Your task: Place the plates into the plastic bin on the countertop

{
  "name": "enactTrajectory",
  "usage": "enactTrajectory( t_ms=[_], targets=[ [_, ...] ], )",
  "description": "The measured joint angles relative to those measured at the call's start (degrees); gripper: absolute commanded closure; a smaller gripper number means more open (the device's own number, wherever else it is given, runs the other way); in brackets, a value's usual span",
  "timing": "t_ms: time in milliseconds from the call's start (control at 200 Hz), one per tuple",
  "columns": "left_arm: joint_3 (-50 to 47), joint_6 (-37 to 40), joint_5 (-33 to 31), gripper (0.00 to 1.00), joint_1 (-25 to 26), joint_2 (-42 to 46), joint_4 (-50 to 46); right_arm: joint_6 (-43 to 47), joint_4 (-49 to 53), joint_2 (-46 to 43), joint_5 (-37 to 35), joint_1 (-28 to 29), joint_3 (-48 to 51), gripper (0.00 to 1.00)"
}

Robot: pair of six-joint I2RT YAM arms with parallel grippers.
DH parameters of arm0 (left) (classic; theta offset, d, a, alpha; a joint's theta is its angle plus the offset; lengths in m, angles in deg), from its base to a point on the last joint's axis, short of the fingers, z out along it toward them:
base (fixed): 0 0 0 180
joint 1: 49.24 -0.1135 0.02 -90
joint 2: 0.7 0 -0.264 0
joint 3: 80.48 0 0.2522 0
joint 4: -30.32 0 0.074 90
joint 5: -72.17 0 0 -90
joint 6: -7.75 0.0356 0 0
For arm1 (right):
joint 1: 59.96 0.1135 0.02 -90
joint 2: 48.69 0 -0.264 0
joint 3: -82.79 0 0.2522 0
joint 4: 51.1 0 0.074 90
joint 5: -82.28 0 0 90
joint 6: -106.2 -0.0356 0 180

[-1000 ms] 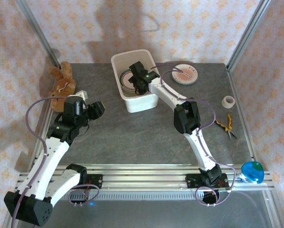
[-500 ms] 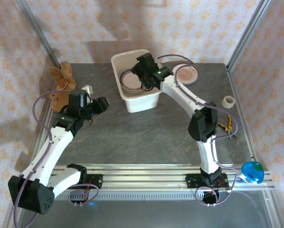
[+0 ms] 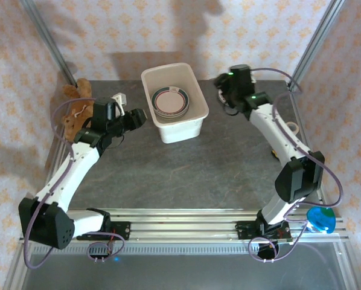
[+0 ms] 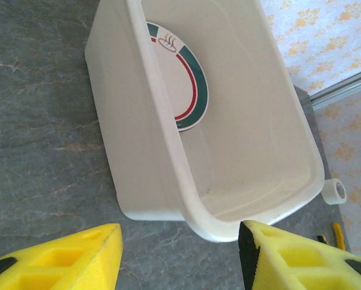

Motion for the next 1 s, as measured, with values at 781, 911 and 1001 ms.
enactTrajectory(
  t_ms=[781, 911, 1001],
  targets=[
    [5.16, -5.68, -5.42, 0.46, 0.81, -7.15, 1.51, -0.39, -5.62, 31.06, 21.27, -19.82, -12.00, 0.44],
    [4.90, -6.10, -6.75, 0.46, 1.68, -7.15, 1.62, -0.17, -4.17, 34.21, 22.18, -19.91, -17.27, 0.44],
    [4.90, -6.43, -7.65, 0.46, 2.14, -7.15, 1.64, 0.09, -2.95, 35.17, 22.45, -19.91, -18.36, 0.44]
  ],
)
